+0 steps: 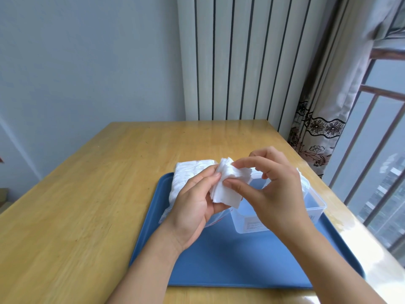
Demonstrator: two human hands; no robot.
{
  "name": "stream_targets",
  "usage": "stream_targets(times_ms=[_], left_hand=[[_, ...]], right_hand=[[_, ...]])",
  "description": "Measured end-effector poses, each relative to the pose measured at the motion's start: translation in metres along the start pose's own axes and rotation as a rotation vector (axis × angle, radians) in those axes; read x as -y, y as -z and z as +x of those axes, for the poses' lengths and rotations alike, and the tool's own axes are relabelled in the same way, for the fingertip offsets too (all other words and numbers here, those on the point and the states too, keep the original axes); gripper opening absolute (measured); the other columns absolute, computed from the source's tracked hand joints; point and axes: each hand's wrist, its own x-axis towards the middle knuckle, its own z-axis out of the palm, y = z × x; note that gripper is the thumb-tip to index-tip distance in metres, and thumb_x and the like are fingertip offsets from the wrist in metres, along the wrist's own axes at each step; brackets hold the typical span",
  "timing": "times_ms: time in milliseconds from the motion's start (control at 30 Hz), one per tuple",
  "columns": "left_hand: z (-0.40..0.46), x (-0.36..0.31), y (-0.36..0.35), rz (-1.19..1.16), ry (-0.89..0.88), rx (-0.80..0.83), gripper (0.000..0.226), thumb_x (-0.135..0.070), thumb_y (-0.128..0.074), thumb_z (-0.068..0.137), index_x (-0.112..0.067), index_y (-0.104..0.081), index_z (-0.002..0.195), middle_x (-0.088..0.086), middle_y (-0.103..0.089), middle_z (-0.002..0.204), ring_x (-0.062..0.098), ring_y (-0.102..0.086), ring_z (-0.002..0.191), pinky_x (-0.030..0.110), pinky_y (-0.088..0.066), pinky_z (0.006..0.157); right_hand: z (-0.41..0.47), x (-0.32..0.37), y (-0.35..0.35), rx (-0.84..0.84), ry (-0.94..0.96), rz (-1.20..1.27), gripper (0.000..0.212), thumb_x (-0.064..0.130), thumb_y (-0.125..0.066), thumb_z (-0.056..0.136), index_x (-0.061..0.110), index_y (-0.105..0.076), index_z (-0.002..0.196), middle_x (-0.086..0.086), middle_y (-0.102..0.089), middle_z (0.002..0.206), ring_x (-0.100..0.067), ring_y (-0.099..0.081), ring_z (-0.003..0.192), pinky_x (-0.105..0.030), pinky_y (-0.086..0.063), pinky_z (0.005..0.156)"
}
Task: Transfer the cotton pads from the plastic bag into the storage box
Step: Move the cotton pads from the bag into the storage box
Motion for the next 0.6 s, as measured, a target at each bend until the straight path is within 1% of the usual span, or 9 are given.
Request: stream_targets(times_ms=[67, 133, 233, 300, 400, 467, 533, 600], left_hand=[[0.0, 0.0, -0.001, -0.009, 0.004, -0.004, 0.037, -0.025, -0.042, 0.103, -0.009, -0.066, 0.126, 0.014, -0.07, 0.126, 0.02, -0.065, 0.11, 0.046, -0.052, 0.101], [0.0, 0.0, -0.003, -0.031, 0.014, -0.012, 0.038, -0.028, -0.044, 0.102, -0.008, -0.067, 0.124, 0.014, -0.07, 0.126, 0.022, -0.065, 0.113, 0.047, -0.051, 0.102], [0.001, 0.0, -0.002, -0.068, 0.036, -0.034, 0.037, -0.025, -0.042, 0.105, -0.006, -0.065, 0.126, 0.018, -0.069, 0.126, 0.022, -0.065, 0.107, 0.04, -0.056, 0.093], [0.002, 0.0, 0.0, -0.07, 0.039, -0.051, 0.036, -0.023, -0.042, 0.105, -0.006, -0.065, 0.127, 0.019, -0.068, 0.127, 0.02, -0.065, 0.103, 0.037, -0.056, 0.088], [0.003, 0.0, 0.001, -0.05, 0.037, -0.051, 0.034, -0.019, -0.042, 0.105, -0.006, -0.066, 0.125, 0.017, -0.07, 0.124, 0.021, -0.066, 0.1, 0.041, -0.056, 0.091], [0.003, 0.001, 0.001, -0.021, 0.032, -0.041, 0.035, -0.018, -0.04, 0.105, -0.007, -0.067, 0.125, 0.016, -0.071, 0.124, 0.021, -0.066, 0.102, 0.045, -0.055, 0.094], [0.003, 0.001, 0.0, 0.003, 0.029, -0.042, 0.035, -0.018, -0.04, 0.105, -0.007, -0.067, 0.125, 0.016, -0.07, 0.124, 0.02, -0.066, 0.103, 0.046, -0.055, 0.095], [0.003, 0.001, 0.0, 0.023, 0.028, -0.046, 0.036, -0.018, -0.039, 0.106, -0.007, -0.068, 0.122, 0.016, -0.072, 0.12, 0.019, -0.066, 0.101, 0.043, -0.057, 0.091]], right_hand=[[0.0, 0.0, -0.001, -0.002, -0.006, 0.008, 0.02, 0.028, -0.088, 0.071, 0.024, -0.076, 0.086, 0.009, -0.058, 0.089, -0.02, -0.056, 0.089, -0.014, -0.035, 0.075], [-0.001, 0.001, -0.002, 0.015, 0.003, 0.004, 0.017, 0.029, -0.085, 0.073, 0.024, -0.072, 0.083, 0.01, -0.059, 0.088, -0.019, -0.056, 0.088, -0.017, -0.036, 0.074], [0.0, 0.005, 0.0, 0.076, -0.01, 0.051, 0.017, 0.032, -0.081, 0.077, 0.029, -0.065, 0.082, 0.017, -0.064, 0.085, -0.011, -0.055, 0.086, -0.015, -0.036, 0.073], [0.001, 0.007, 0.002, 0.108, -0.064, 0.135, 0.016, 0.034, -0.08, 0.076, 0.03, -0.065, 0.08, 0.018, -0.066, 0.086, -0.008, -0.056, 0.084, -0.013, -0.037, 0.07], [0.005, 0.004, 0.005, 0.13, -0.153, 0.255, 0.016, 0.034, -0.082, 0.072, 0.027, -0.07, 0.079, 0.014, -0.066, 0.087, -0.011, -0.058, 0.081, -0.02, -0.041, 0.067], [0.006, 0.001, 0.006, 0.125, -0.168, 0.253, 0.017, 0.033, -0.084, 0.071, 0.027, -0.07, 0.078, 0.014, -0.066, 0.087, -0.011, -0.059, 0.08, -0.022, -0.042, 0.065], [0.006, 0.0, 0.007, 0.129, -0.152, 0.219, 0.018, 0.029, -0.088, 0.072, 0.029, -0.07, 0.077, 0.015, -0.067, 0.086, -0.01, -0.059, 0.078, -0.02, -0.041, 0.064], [0.006, 0.002, 0.009, 0.146, -0.129, 0.193, 0.023, 0.022, -0.09, 0.074, 0.033, -0.07, 0.077, 0.014, -0.067, 0.084, -0.005, -0.058, 0.079, -0.014, -0.039, 0.065]])
